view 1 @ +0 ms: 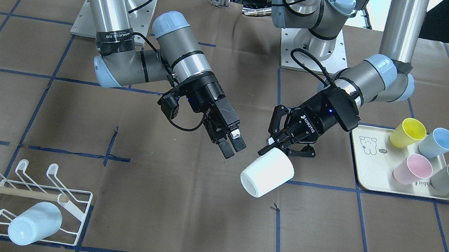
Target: Transfer IKEA cup to right arm and place on rack
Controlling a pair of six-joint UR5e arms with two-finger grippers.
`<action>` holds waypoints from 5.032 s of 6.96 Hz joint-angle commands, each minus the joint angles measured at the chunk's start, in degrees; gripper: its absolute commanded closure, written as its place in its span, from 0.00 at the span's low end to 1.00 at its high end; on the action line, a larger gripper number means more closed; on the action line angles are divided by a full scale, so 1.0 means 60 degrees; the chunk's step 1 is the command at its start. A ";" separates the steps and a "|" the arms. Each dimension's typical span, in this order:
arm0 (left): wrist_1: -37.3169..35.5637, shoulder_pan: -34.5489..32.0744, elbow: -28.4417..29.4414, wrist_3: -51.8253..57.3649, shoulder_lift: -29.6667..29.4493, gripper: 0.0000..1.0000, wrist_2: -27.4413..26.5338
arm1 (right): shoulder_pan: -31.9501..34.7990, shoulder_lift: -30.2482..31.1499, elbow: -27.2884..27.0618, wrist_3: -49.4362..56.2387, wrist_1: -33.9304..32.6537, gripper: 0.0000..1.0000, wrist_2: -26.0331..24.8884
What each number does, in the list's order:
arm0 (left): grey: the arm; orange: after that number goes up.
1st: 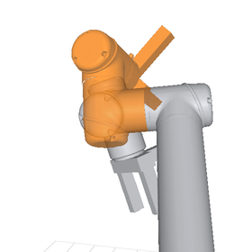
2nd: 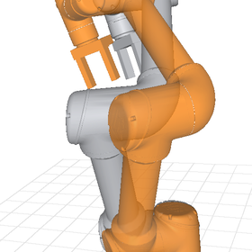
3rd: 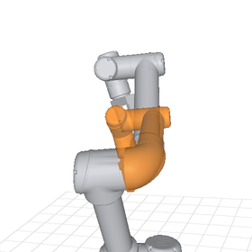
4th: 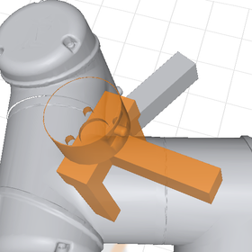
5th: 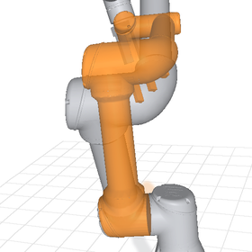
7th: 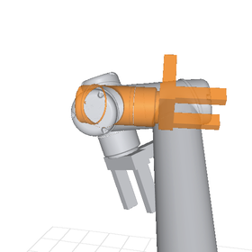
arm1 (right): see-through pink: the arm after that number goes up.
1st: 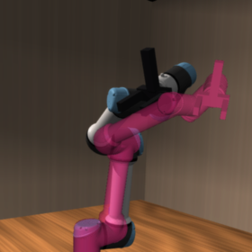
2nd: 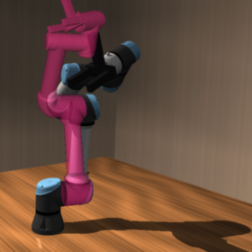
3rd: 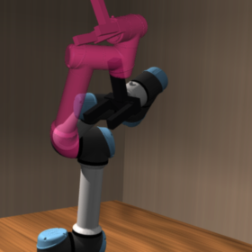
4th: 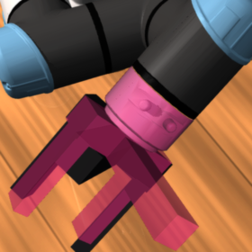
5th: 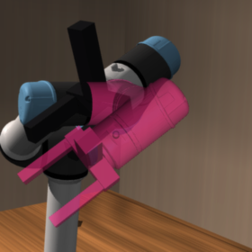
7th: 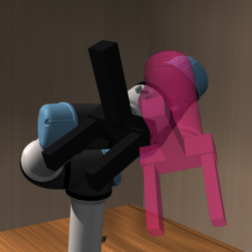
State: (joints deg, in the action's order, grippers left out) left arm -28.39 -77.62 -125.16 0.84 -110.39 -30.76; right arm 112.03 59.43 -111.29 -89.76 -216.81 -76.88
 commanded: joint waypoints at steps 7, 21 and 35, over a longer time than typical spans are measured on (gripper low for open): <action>0.0014 0.0001 0.0029 -0.0008 -0.0029 0.96 0.0000 | 0.0299 -0.1260 0.2052 -0.0596 -0.0003 0.01 -0.0326; 0.0000 0.0001 0.0015 -0.0038 0.0044 0.71 0.0000 | 0.0445 -0.1673 0.2611 -0.0596 0.0099 0.34 -0.0165; 0.4390 0.1617 -0.0255 -0.0008 0.1725 0.10 -0.3255 | -0.1778 -0.0607 0.1340 0.3852 0.0026 0.81 0.0670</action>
State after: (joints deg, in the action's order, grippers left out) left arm -13.56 -66.11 -129.79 0.75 -101.78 -42.54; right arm 103.77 53.57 -101.12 -78.84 -216.92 -72.81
